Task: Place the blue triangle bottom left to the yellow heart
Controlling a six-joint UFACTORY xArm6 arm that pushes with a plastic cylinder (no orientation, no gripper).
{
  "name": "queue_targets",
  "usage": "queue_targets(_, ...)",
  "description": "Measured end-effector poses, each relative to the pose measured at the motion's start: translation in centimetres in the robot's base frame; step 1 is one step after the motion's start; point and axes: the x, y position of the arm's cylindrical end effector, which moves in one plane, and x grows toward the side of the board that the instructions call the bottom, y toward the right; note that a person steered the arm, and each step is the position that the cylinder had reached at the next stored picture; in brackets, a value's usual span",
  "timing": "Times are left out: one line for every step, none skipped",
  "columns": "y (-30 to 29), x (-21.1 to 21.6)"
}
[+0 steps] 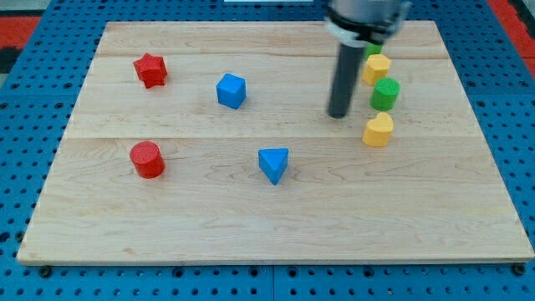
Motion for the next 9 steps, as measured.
queue_targets(-7.9, 1.5)
queue_targets(-11.5, 5.4)
queue_targets(-7.6, 10.0)
queue_targets(-0.1, 10.9)
queue_targets(-6.9, 10.6)
queue_targets(-3.7, 17.3)
queue_targets(0.4, 16.2)
queue_targets(2.5, 12.2)
queue_targets(8.3, 12.7)
